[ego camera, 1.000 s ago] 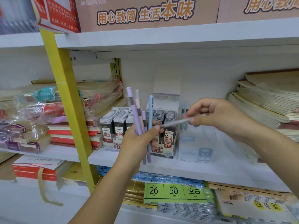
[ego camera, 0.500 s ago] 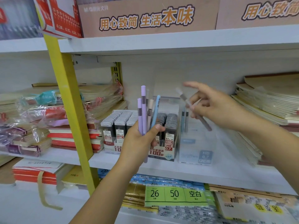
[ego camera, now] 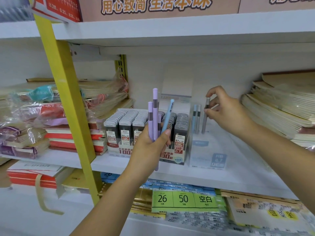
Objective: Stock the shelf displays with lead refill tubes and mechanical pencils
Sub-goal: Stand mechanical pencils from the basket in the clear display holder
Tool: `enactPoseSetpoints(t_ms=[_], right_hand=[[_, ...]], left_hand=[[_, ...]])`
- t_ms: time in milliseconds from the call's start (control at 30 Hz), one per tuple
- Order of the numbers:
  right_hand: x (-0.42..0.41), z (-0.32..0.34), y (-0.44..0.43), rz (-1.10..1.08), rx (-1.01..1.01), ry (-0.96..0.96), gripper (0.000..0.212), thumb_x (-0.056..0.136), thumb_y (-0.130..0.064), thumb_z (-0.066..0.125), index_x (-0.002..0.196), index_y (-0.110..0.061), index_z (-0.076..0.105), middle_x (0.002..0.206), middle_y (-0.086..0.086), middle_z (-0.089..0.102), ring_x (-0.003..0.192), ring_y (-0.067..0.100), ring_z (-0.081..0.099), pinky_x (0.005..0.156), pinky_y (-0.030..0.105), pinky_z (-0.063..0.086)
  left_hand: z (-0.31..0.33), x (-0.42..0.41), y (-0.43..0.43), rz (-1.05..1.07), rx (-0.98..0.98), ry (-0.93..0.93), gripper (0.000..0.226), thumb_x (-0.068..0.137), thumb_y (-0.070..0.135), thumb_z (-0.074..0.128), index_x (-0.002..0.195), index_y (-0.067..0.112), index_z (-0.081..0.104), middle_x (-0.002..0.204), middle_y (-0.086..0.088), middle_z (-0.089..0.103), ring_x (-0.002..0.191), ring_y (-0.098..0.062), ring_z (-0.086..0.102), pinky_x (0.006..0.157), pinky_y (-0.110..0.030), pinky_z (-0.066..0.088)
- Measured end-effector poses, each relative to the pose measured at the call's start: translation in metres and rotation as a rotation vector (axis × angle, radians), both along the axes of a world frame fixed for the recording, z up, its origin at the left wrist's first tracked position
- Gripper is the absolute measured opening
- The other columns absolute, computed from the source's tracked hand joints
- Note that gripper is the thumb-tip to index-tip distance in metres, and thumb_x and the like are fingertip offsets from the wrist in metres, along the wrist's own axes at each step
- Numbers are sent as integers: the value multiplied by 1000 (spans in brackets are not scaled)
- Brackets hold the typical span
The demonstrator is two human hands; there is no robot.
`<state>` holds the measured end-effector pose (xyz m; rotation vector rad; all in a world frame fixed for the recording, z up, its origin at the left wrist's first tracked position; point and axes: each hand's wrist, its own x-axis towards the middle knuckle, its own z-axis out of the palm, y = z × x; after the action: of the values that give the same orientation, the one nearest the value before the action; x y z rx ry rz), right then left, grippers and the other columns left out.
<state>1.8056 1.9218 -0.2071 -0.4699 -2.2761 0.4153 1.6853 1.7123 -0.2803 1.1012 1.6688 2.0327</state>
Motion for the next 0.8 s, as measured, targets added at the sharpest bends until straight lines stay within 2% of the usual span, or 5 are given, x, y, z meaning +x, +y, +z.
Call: enactPoseSetpoints(t_ms=[133, 200, 367, 533, 800], right_hand=[[-3, 0, 2, 5, 30, -25, 38, 86, -12, 68, 103, -34, 41, 84, -6, 64, 73, 14, 67, 67, 24, 50], [-4, 1, 2, 13, 24, -22, 39, 85, -12, 68, 102, -34, 41, 83, -6, 64, 73, 13, 67, 67, 26, 51], [-6, 0, 2, 16, 8, -27, 39, 86, -12, 68, 100, -35, 39, 82, -6, 64, 71, 11, 67, 64, 24, 52], [-8, -1, 3, -4, 18, -19, 38, 87, -12, 67, 101, -33, 37, 79, -8, 61, 68, 6, 65, 56, 16, 42], [-8, -5, 7, -6, 16, -48, 36, 88, -10, 65, 99, -28, 37, 78, -4, 59, 70, 13, 64, 60, 23, 50]], left_hand=[[-2, -1, 1, -10, 14, -21, 27, 99, 22, 60, 124, 12, 57, 66, 7, 58, 53, -6, 46, 52, -19, 44], [-2, 0, 1, -18, 20, -24, 25, 99, 22, 60, 122, 12, 58, 65, 7, 58, 52, -6, 47, 52, -18, 44], [-1, 3, 0, -34, 21, -4, 4, 99, 23, 60, 101, 21, 59, 63, 10, 58, 52, -5, 47, 52, -20, 45], [1, 8, -2, -49, 11, -5, 9, 99, 21, 59, 91, 18, 57, 62, 8, 61, 49, -6, 45, 50, -20, 44], [2, 8, -3, -55, 9, -16, 5, 99, 21, 60, 94, 20, 59, 63, 7, 62, 50, -6, 46, 51, -19, 45]])
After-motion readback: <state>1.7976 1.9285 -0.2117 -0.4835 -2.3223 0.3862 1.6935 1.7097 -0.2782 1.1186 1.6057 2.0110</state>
